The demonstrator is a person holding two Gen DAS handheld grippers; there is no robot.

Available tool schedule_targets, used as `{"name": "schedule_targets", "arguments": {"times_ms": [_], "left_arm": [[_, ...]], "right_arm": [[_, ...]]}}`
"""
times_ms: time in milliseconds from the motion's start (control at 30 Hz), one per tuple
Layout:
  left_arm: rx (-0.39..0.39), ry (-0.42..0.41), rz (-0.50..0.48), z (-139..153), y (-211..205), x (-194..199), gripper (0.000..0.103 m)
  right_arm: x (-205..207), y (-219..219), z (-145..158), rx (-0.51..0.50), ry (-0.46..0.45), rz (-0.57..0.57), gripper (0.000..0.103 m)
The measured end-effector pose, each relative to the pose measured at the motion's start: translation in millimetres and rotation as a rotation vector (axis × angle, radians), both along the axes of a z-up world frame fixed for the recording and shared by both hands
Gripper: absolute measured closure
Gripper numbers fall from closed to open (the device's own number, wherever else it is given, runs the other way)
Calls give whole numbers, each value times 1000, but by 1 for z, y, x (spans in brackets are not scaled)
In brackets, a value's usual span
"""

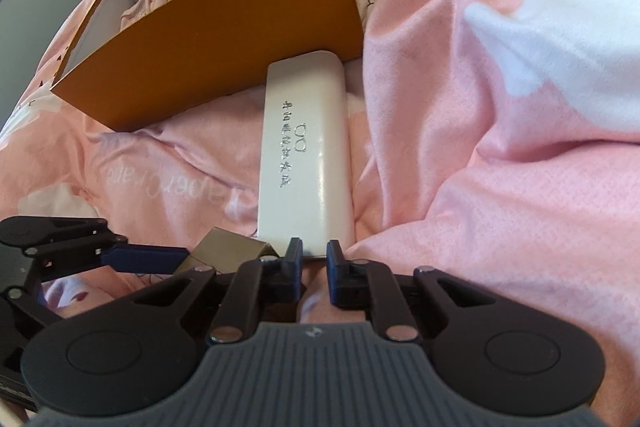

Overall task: Organize objects
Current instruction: 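Grasp the white glasses case with the right gripper while the left gripper grasps the tan box, then lift the white glasses case and tan box toward the orange box with both grippers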

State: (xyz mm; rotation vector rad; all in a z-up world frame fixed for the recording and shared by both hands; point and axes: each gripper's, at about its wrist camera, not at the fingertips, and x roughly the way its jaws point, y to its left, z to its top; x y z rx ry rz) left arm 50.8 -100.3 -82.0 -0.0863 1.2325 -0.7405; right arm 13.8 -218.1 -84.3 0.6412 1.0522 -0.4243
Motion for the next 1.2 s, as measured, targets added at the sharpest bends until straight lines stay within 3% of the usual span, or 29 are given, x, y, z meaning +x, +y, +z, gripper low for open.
{"name": "schedule_targets", "arguments": {"times_ms": [200,233,267,567,700,867,967,1100,1200], "left_arm": [[34,5,20,-4,-2,2,20],[42,5,20,-5,-2,2,26],[52,2,25,-5,-2,2,33],[33,-52,84,5,15,-3,33],[12,-77,132,14,27,-1,33],[10,-134,211,31,42,10,34],[38,-172,271,36,53,18,34],[103,-188,334,26,63,33,34],[140,-174,370,14,71,41,34]], "right_arm": [[1,2,-2,74,-43,49,98],[2,4,-2,83,-51,62,98],[3,6,-2,78,-50,68,98],[6,5,10,-22,-55,65,92],[12,-4,19,-88,-56,60,69],[28,-16,22,-146,-33,76,59],[42,-19,20,-160,-22,92,47],[64,-24,11,-157,-6,96,36],[77,-32,3,-156,22,93,35]]}}
